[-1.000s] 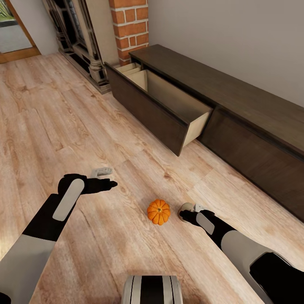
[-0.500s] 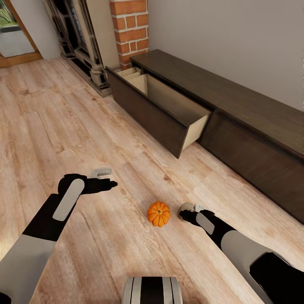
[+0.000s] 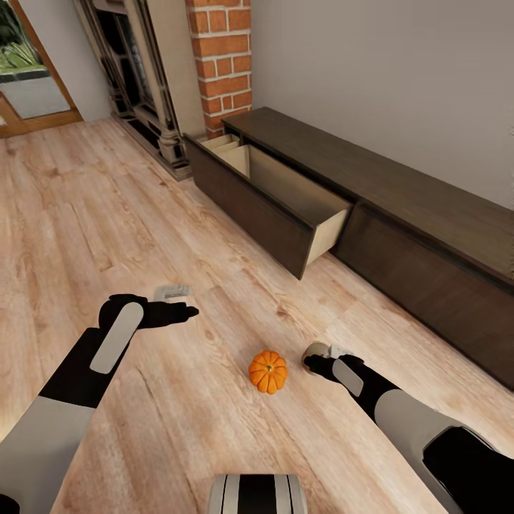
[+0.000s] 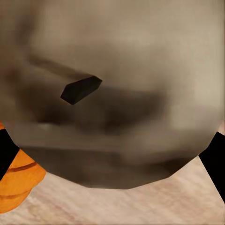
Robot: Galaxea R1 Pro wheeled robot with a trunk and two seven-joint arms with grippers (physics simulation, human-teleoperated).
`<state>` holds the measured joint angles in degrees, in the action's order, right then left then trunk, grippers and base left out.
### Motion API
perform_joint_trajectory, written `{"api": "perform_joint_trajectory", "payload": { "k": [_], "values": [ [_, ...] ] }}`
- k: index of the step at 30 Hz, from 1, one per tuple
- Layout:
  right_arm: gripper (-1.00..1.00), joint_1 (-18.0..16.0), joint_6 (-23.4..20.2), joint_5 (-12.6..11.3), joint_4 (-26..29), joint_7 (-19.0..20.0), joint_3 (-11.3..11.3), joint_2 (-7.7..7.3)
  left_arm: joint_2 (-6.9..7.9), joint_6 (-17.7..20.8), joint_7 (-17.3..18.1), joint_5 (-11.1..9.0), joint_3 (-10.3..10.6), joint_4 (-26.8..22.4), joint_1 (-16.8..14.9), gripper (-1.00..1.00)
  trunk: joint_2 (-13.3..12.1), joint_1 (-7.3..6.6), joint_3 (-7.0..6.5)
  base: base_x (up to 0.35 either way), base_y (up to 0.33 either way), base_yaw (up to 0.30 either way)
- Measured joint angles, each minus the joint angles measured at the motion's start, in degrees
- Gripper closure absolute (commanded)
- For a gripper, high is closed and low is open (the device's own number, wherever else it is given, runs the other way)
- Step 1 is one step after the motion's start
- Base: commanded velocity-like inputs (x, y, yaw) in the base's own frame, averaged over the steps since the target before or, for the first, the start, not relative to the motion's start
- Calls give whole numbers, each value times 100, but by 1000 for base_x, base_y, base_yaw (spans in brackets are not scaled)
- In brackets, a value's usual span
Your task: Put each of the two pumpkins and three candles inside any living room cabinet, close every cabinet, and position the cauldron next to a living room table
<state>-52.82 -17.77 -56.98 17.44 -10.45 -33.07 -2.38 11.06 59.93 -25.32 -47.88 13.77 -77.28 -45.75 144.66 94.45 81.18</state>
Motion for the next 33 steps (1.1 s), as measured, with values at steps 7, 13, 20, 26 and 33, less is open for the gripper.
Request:
{"api": "perform_joint_trajectory", "payload": {
  "k": [7,13,20,26,33],
  "values": [
    [100,7,13,-7,39,1,19,-19,-3,0,-31,-13,0,46,-6,-100,-9,-18,-155,0,0,0],
    [100,16,20,-5,79,1,36,-20,-4,1,-306,-13,0,61,-8,-100,-17,-34,-288,0,0,0],
    [100,18,15,-2,100,0,45,-20,-4,0,-421,-15,0,69,-9,-100,-27,-52,-443,0,0,0],
    [100,26,19,-6,110,20,51,-19,-4,0,-430,-19,-1,82,-9,-100,-35,-67,-576,0,0,0],
    [100,28,13,-6,208,28,46,-18,-4,0,-437,-19,0,87,-9,-100,-44,-85,-732,0,0,0]
  ]
}}
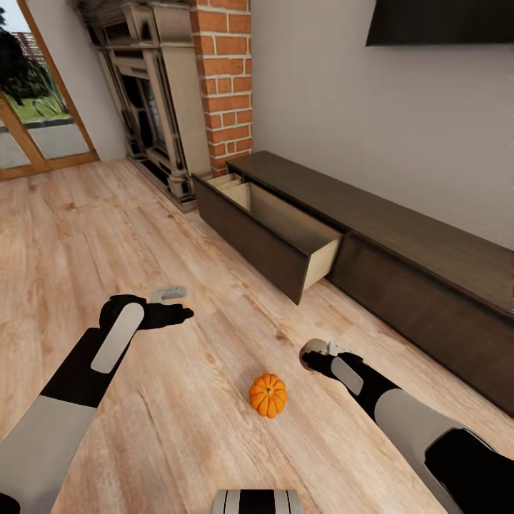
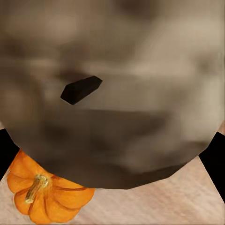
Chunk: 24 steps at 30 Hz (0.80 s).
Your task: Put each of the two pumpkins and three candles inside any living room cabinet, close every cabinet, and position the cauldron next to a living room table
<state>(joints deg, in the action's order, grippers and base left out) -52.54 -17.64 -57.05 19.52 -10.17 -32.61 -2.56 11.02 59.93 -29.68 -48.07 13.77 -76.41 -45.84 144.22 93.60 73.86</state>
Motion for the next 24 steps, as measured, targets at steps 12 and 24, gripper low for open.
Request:
{"api": "perform_joint_trajectory", "payload": {
  "k": [12,24],
  "values": [
    [100,9,-4,5,190,-14,-8,-9,0,0,-153,0,-7,0,0,-100,-16,-31,-266,0,0,0],
    [100,9,-5,5,194,-13,-7,-9,-1,0,-205,3,-9,0,0,-100,-32,-62,-532,0,0,0]
  ]
}}
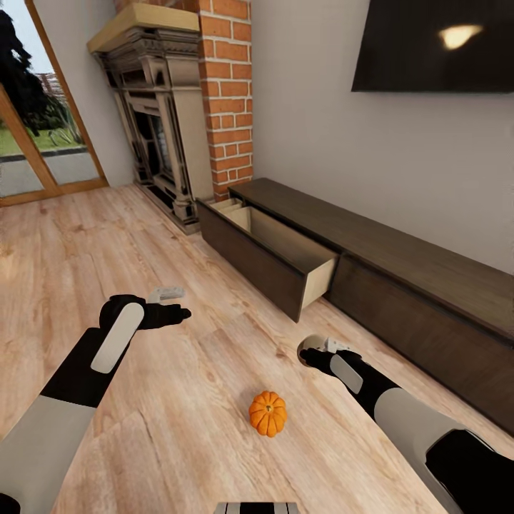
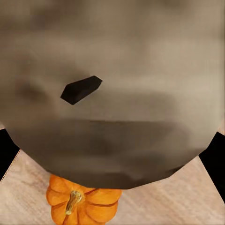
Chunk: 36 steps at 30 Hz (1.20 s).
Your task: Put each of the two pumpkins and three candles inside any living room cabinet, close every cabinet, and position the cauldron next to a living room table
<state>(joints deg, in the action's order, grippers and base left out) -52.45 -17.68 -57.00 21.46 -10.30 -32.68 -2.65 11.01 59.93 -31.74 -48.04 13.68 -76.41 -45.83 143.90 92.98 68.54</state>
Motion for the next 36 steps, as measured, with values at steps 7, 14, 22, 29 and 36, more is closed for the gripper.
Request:
{"api": "perform_joint_trajectory", "payload": {
  "k": [7,14,22,29,36],
  "values": [
    [100,0,0,0,0,-3,0,0,1,0,1,-2,0,-4,0,-100,-9,-18,-155,0,0,0],
    [100,0,0,0,0,-5,0,0,1,0,5,-7,0,-6,0,-100,-19,-36,-310,-1,0,0],
    [100,0,0,0,0,-17,3,0,1,1,4,-23,0,-4,0,-100,-30,-55,-488,-148,60,0],
    [100,0,0,0,0,-38,8,6,-1,0,1,-16,-1,-5,0,-100,-39,-75,-643,-23,10,8],
    [100,-1,-4,3,-3,-60,8,11,-5,1,-1,-13,-2,-8,2,-100,-48,-93,-816,-2,1,186]
  ]
}}
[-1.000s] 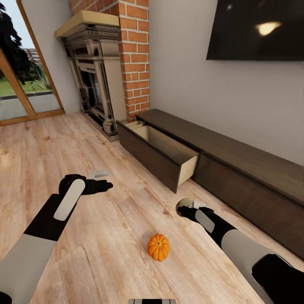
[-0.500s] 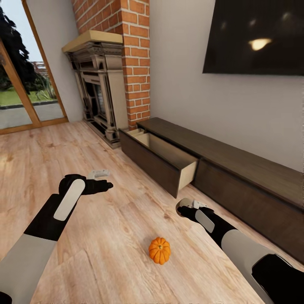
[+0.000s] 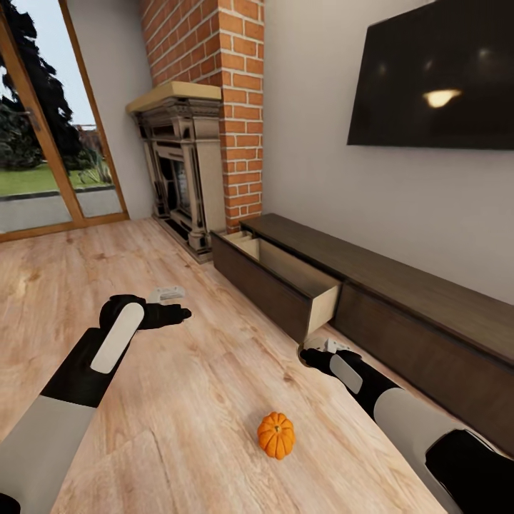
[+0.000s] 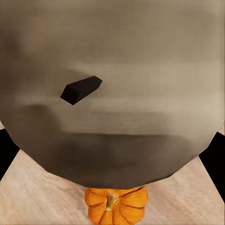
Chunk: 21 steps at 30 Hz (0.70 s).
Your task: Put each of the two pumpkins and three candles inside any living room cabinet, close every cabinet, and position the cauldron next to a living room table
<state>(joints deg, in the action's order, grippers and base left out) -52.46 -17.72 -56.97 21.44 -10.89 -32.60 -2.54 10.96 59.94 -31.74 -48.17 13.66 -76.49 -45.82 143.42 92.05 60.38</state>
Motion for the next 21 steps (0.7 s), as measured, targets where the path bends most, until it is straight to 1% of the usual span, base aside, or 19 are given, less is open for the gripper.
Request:
{"api": "perform_joint_trajectory", "payload": {
  "k": [14,19,21],
  "values": [
    [100,1,-11,-8,-1,-20,-4,23,-1,0,-1,-16,0,2,0,-100,-19,-36,-372,0,0,255],
    [100,1,-12,-5,-2,-22,-10,27,-1,0,3,-23,0,-14,0,-100,-200,-135,-487,0,0,262],
    [100,2,-13,-13,-3,-22,-12,31,-1,0,9,-52,-5,-28,0,-100,-202,-136,-496,0,0,263]
  ]
}}
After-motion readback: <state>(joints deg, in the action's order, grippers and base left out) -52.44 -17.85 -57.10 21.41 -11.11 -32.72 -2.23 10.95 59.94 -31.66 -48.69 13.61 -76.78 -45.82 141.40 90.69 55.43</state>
